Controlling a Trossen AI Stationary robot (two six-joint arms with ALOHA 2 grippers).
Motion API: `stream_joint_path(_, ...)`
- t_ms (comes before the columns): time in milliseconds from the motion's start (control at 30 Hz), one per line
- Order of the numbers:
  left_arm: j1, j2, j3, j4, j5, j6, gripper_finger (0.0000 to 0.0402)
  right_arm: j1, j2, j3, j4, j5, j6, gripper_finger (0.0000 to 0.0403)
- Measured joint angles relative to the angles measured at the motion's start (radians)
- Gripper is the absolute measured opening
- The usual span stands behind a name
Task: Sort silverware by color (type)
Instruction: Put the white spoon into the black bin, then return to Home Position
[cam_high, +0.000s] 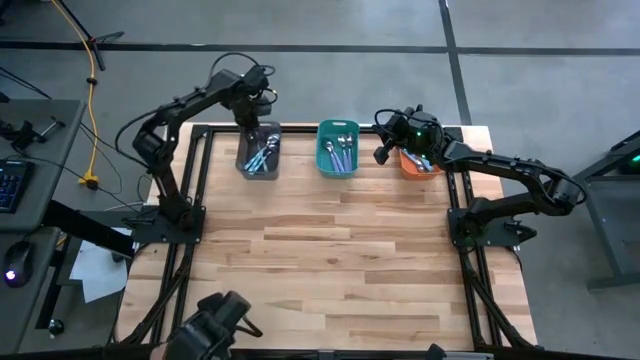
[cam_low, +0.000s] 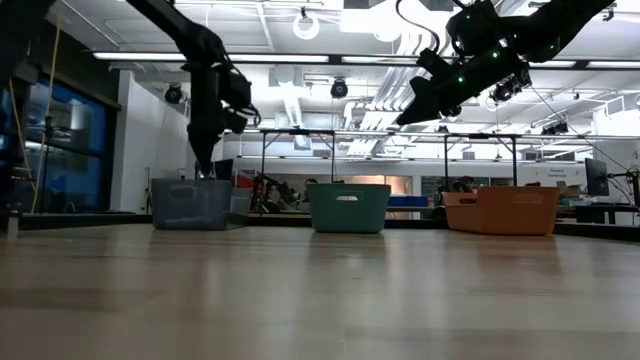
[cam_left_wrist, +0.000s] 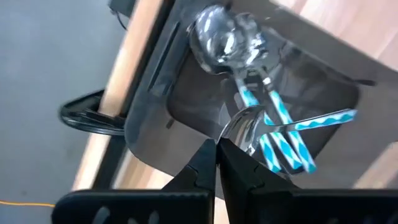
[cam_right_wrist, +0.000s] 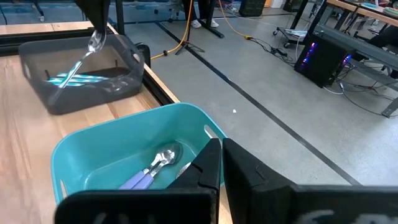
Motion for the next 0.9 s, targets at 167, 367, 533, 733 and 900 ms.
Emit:
stream_joint_path(167, 0.018, 0.052, 0.000, 0.006, 0.005, 0.015, 0.0002, 0.000, 0.000, 0.000, 0.000, 0.000, 0.000, 0.0000)
stream_joint_path(367, 0.032, 0.066, -0.001, 0.061, -0.005, 0.015, 0.0030, 0.000, 0.000, 0.000, 0.000, 0.000, 0.000, 0.0000)
stream_joint_path(533, 0.031, 0.052, -0.001, 0.064, -0.055, 0.023, 0.0060, 0.000, 0.000, 0.000, 0.000, 0.000, 0.000, 0.0000)
stream_joint_path(733, 0.031, 0.015, -0.001, 0.078, -0.092, 0.027, 0.0059, 0.000, 0.000, 0.000, 0.000, 0.000, 0.000, 0.0000)
stream_joint_path(900, 0.028, -0.015, -0.005, 0.095, 0.134, 0.027, 0.0023, 0.000, 0.000, 0.000, 0.000, 0.000, 0.000, 0.0000)
